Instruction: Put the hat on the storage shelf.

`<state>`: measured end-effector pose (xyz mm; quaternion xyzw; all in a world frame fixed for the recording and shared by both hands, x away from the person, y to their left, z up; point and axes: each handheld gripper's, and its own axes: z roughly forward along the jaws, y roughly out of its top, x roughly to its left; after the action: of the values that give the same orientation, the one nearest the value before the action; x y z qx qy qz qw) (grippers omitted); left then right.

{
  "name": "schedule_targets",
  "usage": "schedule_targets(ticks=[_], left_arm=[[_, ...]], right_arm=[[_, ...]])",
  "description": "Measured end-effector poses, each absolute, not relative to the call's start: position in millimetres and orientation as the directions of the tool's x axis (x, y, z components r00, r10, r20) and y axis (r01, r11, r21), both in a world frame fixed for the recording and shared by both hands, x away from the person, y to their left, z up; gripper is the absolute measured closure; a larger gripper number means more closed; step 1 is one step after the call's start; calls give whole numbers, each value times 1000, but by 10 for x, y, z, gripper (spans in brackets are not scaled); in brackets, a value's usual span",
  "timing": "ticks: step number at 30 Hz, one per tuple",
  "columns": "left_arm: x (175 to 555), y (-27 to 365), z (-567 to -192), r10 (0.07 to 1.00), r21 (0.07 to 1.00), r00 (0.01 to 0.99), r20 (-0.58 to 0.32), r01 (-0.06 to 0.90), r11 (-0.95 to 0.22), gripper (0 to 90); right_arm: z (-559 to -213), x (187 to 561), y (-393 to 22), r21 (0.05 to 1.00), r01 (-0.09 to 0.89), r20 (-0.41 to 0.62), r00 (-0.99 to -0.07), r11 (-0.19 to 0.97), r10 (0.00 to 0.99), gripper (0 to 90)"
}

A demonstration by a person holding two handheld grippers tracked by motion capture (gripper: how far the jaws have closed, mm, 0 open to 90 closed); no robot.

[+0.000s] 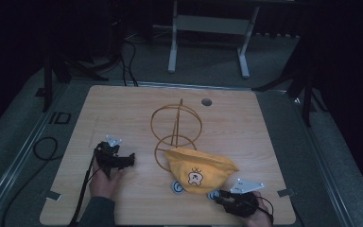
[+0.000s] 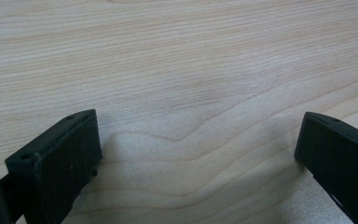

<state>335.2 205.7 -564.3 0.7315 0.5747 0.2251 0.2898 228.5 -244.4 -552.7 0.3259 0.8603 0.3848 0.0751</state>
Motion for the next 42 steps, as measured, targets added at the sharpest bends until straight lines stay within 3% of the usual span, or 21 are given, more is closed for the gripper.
schedule_targets(ticks=[3, 6, 30, 42], left_arm=[[3352, 2057, -5643, 971, 682, 238, -4, 711, -172, 4], [3352, 2058, -5643, 971, 682, 238, -4, 710, -172, 3], [3352, 2057, -5643, 971, 683, 238, -4, 710, -171, 4], [3352, 2057, -5643, 971, 683, 238, -4, 710, -171, 4]], right_arm=[[-5523, 2281, -2437, 713, 498, 140, -791, 494, 595, 808], [-5513, 2273, -2450, 722, 492, 151, -799, 487, 582, 828], [-5267, 2177, -2735, 815, 442, 135, -775, 376, 617, 841], [-5102, 2207, -2865, 829, 415, 111, -778, 374, 618, 842]])
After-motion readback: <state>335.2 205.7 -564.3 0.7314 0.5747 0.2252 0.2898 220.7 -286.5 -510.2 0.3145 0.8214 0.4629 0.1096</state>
